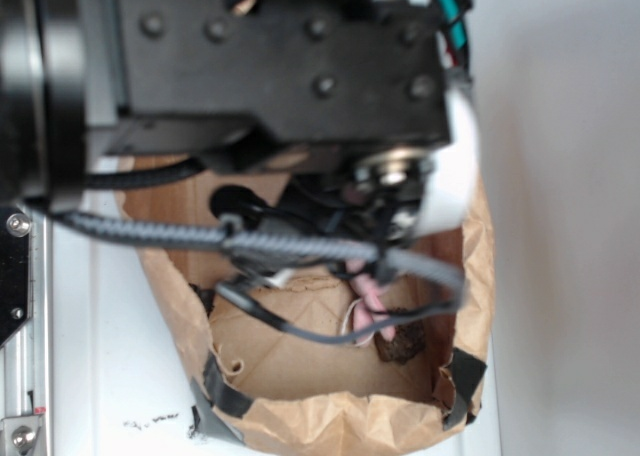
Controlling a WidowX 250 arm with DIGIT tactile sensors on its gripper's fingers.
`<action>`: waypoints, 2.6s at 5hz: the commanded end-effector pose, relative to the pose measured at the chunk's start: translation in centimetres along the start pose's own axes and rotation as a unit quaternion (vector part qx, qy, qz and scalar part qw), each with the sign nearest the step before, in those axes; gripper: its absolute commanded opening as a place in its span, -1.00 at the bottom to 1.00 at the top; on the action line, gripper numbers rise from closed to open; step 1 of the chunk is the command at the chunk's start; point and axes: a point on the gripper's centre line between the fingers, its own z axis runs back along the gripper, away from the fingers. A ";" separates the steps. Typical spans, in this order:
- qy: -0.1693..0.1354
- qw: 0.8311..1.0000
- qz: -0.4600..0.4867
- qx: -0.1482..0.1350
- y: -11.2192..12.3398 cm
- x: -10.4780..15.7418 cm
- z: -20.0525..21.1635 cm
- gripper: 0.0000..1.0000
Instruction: Grab the pink bunny.
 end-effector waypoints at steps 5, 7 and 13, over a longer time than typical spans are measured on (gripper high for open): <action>-0.072 0.957 -0.279 0.044 -0.8 4.3 -2.4 1.00; -0.072 0.957 -0.279 0.044 -0.8 4.3 -2.4 1.00; -0.077 0.918 -0.383 0.075 1.1 7.2 -8.1 1.00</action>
